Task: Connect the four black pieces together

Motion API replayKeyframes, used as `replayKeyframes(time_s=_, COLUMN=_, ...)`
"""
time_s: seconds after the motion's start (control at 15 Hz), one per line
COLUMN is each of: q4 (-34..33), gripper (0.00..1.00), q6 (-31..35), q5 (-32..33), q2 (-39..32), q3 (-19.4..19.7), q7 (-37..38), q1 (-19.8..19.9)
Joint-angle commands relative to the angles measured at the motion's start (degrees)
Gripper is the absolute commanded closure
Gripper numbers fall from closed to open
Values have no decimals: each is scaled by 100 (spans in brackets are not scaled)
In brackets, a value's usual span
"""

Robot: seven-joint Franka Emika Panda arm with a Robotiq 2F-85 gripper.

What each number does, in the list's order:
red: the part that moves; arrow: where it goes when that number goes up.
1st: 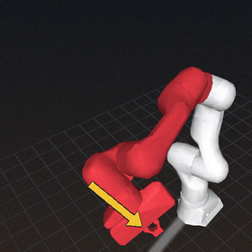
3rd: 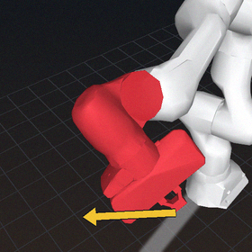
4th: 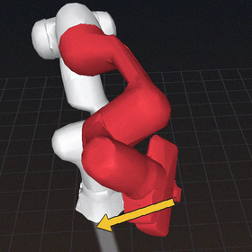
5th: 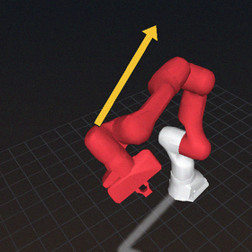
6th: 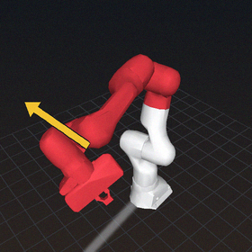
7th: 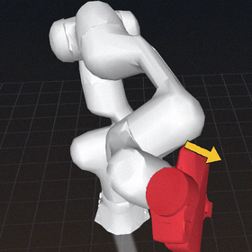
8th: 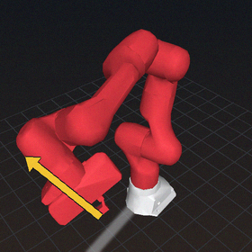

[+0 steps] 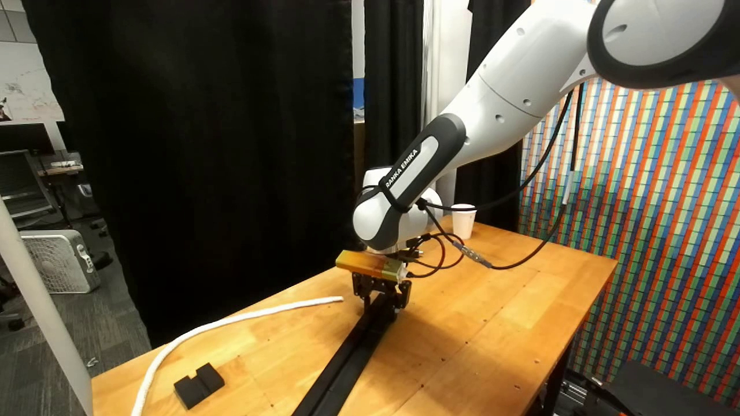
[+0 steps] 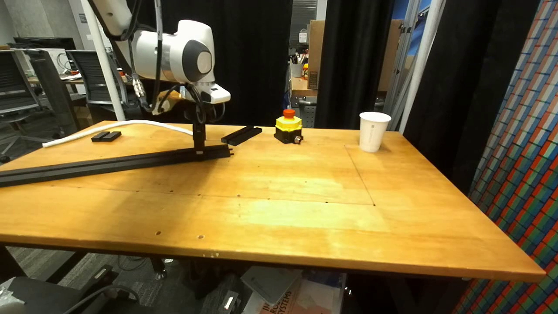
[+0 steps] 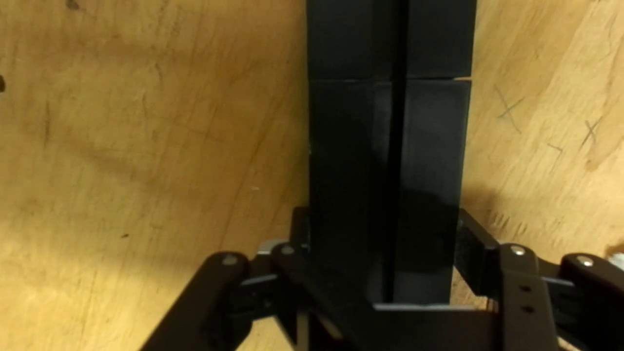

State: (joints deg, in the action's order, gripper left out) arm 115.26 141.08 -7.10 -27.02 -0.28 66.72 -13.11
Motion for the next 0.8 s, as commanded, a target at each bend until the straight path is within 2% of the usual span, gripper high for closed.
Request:
replayKeyframes(time_s=0.0, q4=-251, gripper=55, q6=218, q5=-32, q2=-430, q3=-126, q7=-153, q1=0)
replayKeyframes(time_s=0.27, q4=-270, gripper=55, q6=272, q5=-98, q2=-476, q3=-196, q7=-258, q1=20)
replayKeyframes(time_s=0.33, q4=-263, gripper=7, q6=255, q5=-97, q2=-466, q3=-199, q7=-272, q1=18)
replayKeyframes(time_s=0.4, q4=-245, gripper=7, q6=264, q5=-107, q2=-449, q3=-206, q7=-293, q1=22)
replayKeyframes(time_s=0.47, q4=-222, gripper=0, q6=303, q5=-114, q2=-450, q3=-219, q7=-329, q1=18)
replayKeyframes(time_s=0.73, q4=24, gripper=0, q6=153, q5=-67, q2=-56, q3=-231, q7=-407, q1=-45)
